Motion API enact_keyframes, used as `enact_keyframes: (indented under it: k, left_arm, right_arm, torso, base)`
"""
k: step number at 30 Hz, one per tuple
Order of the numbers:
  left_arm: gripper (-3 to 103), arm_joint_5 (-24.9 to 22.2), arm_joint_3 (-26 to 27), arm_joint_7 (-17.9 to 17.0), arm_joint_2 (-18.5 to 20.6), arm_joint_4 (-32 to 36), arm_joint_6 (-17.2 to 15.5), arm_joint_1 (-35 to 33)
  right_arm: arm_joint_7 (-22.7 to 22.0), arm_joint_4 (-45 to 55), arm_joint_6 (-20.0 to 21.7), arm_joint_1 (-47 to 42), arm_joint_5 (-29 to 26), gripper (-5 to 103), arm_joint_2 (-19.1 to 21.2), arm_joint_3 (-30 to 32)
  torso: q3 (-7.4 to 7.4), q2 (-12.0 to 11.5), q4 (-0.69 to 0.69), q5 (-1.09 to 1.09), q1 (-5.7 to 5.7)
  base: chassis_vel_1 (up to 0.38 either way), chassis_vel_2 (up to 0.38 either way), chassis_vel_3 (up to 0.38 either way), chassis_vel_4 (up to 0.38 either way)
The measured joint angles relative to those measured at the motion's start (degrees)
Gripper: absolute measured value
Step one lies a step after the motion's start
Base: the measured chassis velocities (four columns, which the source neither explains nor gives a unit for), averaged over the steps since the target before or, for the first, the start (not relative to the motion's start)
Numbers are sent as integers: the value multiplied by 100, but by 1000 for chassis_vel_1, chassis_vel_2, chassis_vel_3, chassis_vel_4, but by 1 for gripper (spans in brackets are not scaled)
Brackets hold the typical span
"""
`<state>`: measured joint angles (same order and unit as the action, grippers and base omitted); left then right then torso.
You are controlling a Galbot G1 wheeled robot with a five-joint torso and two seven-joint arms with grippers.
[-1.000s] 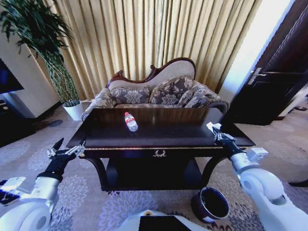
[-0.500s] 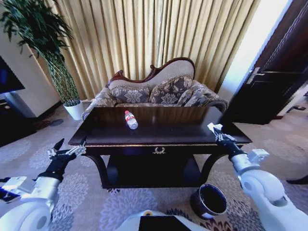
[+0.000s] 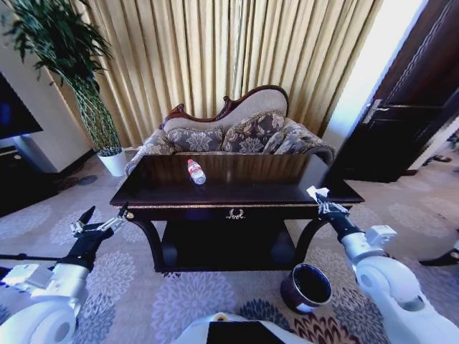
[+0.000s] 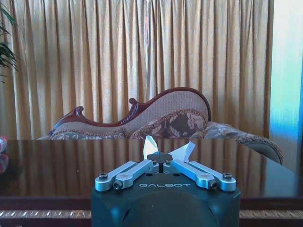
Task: Move to the front of the table and place the trash on the table into the trash bin.
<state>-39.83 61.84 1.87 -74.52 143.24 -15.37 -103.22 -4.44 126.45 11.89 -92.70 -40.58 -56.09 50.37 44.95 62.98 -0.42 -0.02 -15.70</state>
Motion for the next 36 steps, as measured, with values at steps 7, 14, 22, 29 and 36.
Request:
enact_keyframes:
  k: [7,14,22,29,36]
  left_arm:
    - [100,7,-22,8,-16,0,13,19]
    - [100,16,38,24,-23,0,39,1]
    - [100,16,91,48,-30,0,72,0]
    - [100,7,114,65,-38,0,89,2]
    - [100,9,50,68,-53,0,94,31]
  right_arm:
    - [226,-497,-134,33,166,0,-123,-316]
    - [505,-1495,-233,165,726,0,-367,-797]
    - [590,-3557,-717,911,1674,0,-853,-1183]
    - [579,-5392,-1083,1468,1967,0,-944,-1203]
    - [566,-7046,-1520,1954,2286,0,-1015,-1186]
  torso:
    - [-1,1,0,-1,1]
    - [0,0,0,0,1]
    - [0,0,1,0,0]
    - [1,0,-1,0,-1]
    - [0,0,-2,0,0]
  base:
    - [100,-101,-107,89]
    - [20,-26,-16,20]
    - [0,0,0,0]
    - [0,0,0,0]
    - [0,0,0,0]
